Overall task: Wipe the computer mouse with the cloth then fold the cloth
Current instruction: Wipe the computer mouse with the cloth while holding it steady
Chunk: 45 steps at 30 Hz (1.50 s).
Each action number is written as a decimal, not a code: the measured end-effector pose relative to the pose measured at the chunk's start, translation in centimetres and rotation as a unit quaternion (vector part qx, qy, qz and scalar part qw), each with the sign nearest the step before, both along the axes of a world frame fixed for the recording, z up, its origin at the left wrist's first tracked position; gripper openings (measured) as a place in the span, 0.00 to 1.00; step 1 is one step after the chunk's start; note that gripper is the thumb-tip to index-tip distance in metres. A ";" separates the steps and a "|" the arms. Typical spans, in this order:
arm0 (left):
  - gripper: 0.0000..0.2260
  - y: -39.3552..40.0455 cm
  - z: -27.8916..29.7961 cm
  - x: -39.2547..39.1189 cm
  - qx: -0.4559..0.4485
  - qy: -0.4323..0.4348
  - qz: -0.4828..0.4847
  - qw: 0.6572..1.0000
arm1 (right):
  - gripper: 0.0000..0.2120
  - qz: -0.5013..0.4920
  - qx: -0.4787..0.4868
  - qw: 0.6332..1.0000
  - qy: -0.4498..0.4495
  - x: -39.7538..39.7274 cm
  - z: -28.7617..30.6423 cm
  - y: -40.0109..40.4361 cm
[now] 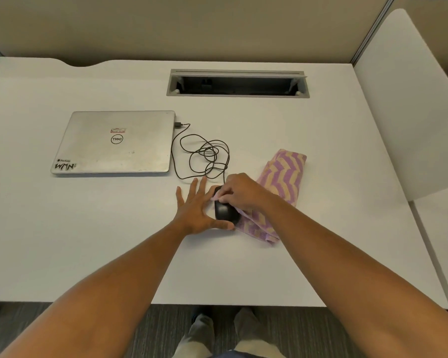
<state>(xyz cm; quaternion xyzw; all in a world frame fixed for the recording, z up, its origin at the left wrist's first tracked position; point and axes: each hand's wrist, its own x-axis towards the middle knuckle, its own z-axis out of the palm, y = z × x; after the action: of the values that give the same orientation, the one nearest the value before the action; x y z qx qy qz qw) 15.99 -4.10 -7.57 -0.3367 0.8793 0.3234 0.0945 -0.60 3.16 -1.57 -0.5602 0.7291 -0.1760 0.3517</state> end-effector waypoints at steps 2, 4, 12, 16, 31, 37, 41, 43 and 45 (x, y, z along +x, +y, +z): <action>0.60 0.0 0.0 0.0 -0.001 0.001 -0.004 1.000 | 0.07 0.087 0.022 0.996 0.022 0.2 0.2 -0.3; 0.60 0.0 0.1 0.0 0.002 0.000 -0.003 1.000 | 0.08 0.076 0.013 0.997 0.028 -0.2 0.2 -0.5; 0.61 -0.1 0.1 0.0 0.003 -0.008 -0.003 1.000 | 0.13 -0.036 0.046 0.992 0.109 -1.4 -0.9 -1.6; 0.62 -0.1 0.2 0.0 0.003 -0.012 -0.006 1.000 | 0.12 -0.016 0.013 0.996 0.090 -0.8 -0.5 -1.5; 0.58 -0.1 0.2 0.1 0.008 -0.015 -0.010 1.000 | 0.13 0.011 0.060 0.995 0.079 0.7 1.3 -2.1; 0.59 0.0 0.6 -0.2 0.007 -0.015 -0.012 1.000 | 0.09 0.089 0.084 0.992 0.032 1.1 1.3 -1.0; 0.59 -0.1 0.7 -0.1 0.007 -0.027 -0.019 0.999 | 0.08 0.052 0.060 0.997 0.022 1.1 1.1 -0.2; 0.58 -0.1 0.6 0.0 0.004 -0.031 -0.020 0.999 | 0.08 0.102 0.070 0.991 0.043 1.6 1.0 0.3; 0.57 -0.2 0.4 0.0 -0.005 -0.031 -0.018 0.999 | 0.10 0.134 0.089 0.986 0.052 1.8 1.0 0.9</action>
<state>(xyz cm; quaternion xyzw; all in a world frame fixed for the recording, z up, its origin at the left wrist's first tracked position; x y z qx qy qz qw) 16.00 -4.27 -7.12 -0.3308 0.8837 0.3064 0.1258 1.21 4.07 -0.56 -0.6276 0.6774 -0.0321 0.3824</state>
